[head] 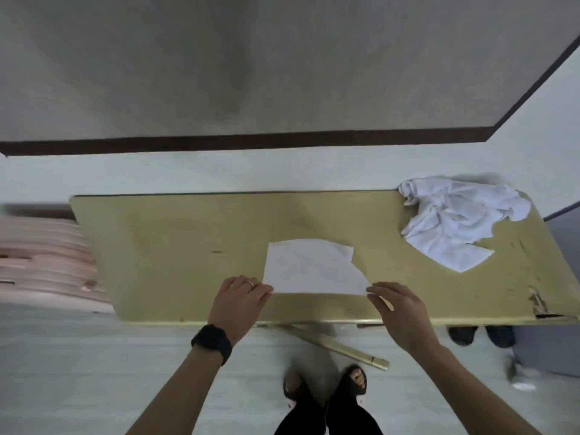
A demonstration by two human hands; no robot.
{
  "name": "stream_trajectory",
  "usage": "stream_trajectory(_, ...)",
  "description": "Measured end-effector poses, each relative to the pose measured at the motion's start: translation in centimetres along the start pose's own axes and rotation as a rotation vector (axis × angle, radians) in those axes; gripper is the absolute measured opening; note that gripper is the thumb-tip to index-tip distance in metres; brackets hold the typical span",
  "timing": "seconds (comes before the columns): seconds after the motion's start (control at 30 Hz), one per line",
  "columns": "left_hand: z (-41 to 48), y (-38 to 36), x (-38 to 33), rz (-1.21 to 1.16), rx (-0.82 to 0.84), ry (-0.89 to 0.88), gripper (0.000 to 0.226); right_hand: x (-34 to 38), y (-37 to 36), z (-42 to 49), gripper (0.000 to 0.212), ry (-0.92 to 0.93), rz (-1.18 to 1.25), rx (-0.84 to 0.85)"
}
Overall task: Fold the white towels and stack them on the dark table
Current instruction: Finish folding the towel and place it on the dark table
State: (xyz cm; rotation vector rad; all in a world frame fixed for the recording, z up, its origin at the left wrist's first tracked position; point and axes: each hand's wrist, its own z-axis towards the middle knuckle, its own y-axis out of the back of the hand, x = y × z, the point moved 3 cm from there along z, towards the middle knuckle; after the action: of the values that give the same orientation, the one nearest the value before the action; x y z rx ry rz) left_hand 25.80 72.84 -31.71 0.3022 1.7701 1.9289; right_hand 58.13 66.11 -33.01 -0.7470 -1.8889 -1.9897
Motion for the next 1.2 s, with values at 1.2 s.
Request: stream_trajectory(1.2, 4.4, -13.4, 4.7, -0.649, 0.221, 0.867, 0.019, -4.3, -11.7, 8.9, 0.020, -0.602, 0.189, 0.097)
